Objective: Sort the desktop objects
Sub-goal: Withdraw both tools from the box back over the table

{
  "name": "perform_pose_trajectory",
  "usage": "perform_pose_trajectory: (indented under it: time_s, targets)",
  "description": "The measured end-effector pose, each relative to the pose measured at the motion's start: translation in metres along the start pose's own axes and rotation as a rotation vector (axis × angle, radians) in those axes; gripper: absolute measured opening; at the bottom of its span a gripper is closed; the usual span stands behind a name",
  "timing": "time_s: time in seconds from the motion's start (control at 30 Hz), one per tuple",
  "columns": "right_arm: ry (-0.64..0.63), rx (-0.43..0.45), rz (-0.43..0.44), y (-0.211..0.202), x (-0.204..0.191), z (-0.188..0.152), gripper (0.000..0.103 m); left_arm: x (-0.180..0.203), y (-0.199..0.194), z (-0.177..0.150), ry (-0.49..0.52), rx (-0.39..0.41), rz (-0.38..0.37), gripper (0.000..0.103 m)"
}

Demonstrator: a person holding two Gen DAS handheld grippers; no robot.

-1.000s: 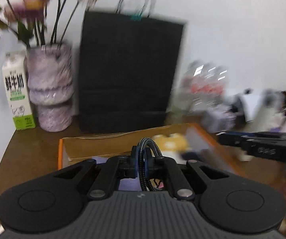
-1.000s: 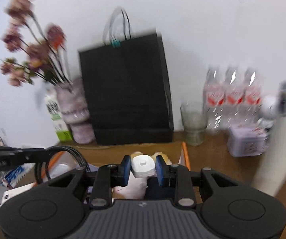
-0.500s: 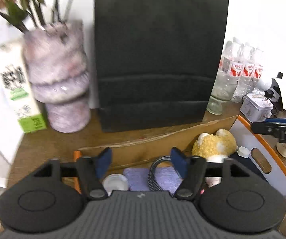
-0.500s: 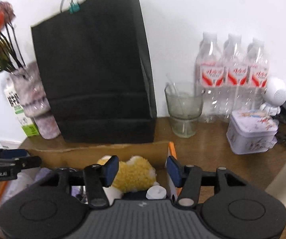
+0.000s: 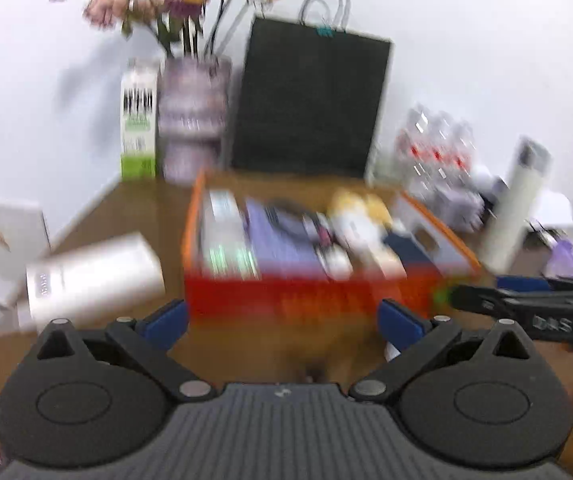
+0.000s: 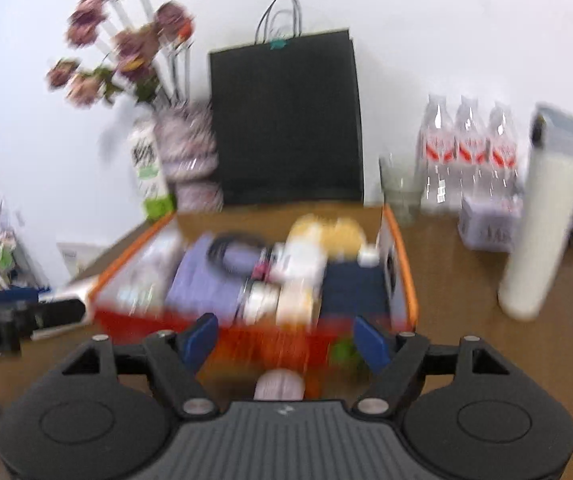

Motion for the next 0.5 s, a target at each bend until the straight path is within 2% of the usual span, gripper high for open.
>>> perform_pose_trajectory:
  time_s: [0.13,0.27,0.3,0.4,0.5]
  targets:
    - [-0.011,-0.031,-0.009,-0.025,-0.012,-0.055,0.075,0.008,-0.022,-0.054,-0.003,-0.029,0.015,0.103]
    - [0.013,0.009,-0.008,-0.046,-0.017,-0.093,0.088,0.011,-0.026,-0.087,0.083,-0.069,0.062,0.103]
    - [0.014,0.022,-0.010,-0.050,-0.020,-0.099,0.089,0.010,-0.026,-0.092,0.096,-0.073,0.075,0.103]
    - [-0.006,-0.017,0.003,-0.051,-0.028,-0.111,0.089,0.006,-0.024,-0.098,0.070,-0.095,0.059,0.103]
    - [0.043,-0.052,-0.007,-0.048,-0.026,-0.117,0.090,0.005,-0.024,-0.102,0.059,-0.101,0.061,0.103]
Point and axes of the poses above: each gripper's, at about its wrist camera, not at the fingertips, and y roughly the way its jaws point, x to its right, z to its top, the point moved 7 cm from there along y, roughly the way its jaws point, and after that the axes turned 3 degrees about -z, right-handed, at the moved point
